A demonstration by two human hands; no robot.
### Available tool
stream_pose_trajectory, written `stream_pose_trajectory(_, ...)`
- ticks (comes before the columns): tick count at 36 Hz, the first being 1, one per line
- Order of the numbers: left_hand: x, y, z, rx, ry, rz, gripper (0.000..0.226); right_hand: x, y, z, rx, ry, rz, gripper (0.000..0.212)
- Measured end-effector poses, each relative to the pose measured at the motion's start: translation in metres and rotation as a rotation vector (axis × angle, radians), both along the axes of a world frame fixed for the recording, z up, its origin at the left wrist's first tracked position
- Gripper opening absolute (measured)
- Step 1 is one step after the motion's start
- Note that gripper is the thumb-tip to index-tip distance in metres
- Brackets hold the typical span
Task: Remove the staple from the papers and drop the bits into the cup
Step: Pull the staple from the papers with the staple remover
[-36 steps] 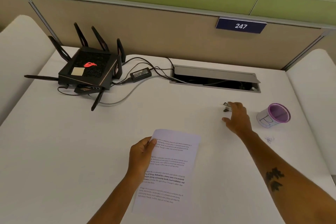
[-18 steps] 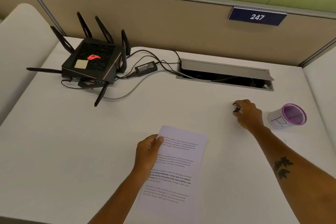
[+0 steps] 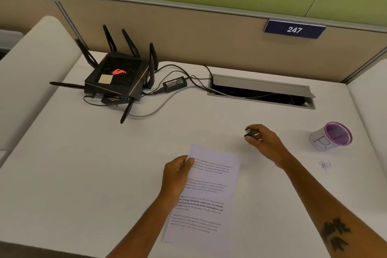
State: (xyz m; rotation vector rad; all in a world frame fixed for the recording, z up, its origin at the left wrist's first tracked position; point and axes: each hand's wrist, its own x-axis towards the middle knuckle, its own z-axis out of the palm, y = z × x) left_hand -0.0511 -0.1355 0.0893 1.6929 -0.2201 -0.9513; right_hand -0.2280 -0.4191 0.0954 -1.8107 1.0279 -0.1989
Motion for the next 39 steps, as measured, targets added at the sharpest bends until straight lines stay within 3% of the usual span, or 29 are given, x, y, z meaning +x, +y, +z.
stream_pose_trajectory(9,0.000,0.013,0.004,0.003,-0.119,-0.059,0.020,0.043,0.039,0.050,-0.140,0.131,0.543,0.035)
stream_pose_trajectory(17,0.002,0.021,0.004,0.082,-0.323,-0.256,0.020,0.081,0.072,0.078,-0.307,0.233,0.816,0.047)
stream_pose_trajectory(23,0.002,0.027,0.002,0.103,-0.404,-0.345,0.024,0.092,0.093,0.088,-0.439,0.315,0.940,0.048)
stream_pose_trajectory(39,0.003,0.036,0.003,0.070,-0.379,-0.371,0.029,0.108,0.125,0.107,-0.567,0.417,1.058,0.045)
